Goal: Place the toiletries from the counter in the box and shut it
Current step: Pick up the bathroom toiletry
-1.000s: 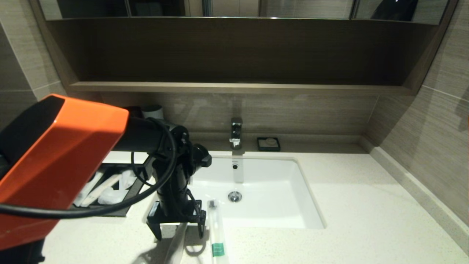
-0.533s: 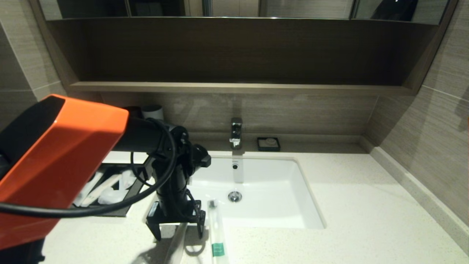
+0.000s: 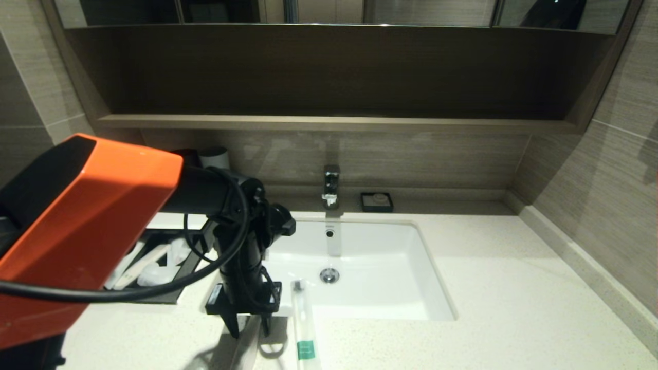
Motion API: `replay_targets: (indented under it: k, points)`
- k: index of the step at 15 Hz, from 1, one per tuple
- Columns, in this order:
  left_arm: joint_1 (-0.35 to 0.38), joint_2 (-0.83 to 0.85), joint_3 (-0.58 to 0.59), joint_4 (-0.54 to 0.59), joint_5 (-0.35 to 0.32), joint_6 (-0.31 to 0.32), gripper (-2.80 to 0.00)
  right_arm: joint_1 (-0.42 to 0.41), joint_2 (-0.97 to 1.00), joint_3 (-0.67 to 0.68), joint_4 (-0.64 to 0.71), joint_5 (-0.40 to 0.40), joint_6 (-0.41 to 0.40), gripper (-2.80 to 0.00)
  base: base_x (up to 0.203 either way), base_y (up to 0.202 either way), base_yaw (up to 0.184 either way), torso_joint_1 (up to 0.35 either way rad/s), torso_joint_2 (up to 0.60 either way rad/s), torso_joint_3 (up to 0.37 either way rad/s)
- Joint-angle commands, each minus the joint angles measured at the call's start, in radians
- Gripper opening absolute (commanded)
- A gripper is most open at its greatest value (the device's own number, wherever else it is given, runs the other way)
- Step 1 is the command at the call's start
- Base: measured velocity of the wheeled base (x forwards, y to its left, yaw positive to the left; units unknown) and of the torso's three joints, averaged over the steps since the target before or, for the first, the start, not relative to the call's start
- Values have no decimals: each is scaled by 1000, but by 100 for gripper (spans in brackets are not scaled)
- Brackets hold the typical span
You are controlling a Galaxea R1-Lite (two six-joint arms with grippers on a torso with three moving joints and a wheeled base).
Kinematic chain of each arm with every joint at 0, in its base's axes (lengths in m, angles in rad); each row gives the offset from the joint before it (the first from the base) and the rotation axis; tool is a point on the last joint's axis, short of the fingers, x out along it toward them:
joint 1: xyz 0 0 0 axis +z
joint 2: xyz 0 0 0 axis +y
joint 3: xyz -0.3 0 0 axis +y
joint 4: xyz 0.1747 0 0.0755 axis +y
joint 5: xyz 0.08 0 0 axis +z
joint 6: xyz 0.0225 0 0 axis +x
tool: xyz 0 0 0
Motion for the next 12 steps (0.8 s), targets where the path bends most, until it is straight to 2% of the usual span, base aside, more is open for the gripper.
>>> replay_targets:
  k: [1, 10, 12]
  points:
    - [0, -8, 1, 6, -1, -3, -280, 0, 0, 2, 0, 0, 0, -280, 0, 0, 0, 0, 0, 0]
    - [7, -82, -8, 14, 9, -4, -280, 0, 0, 2, 0, 0, 0, -280, 0, 0, 0, 0, 0, 0]
    - [29, -126, -19, 17, 12, 1, -280, 0, 0, 2, 0, 0, 0, -280, 0, 0, 0, 0, 0, 0]
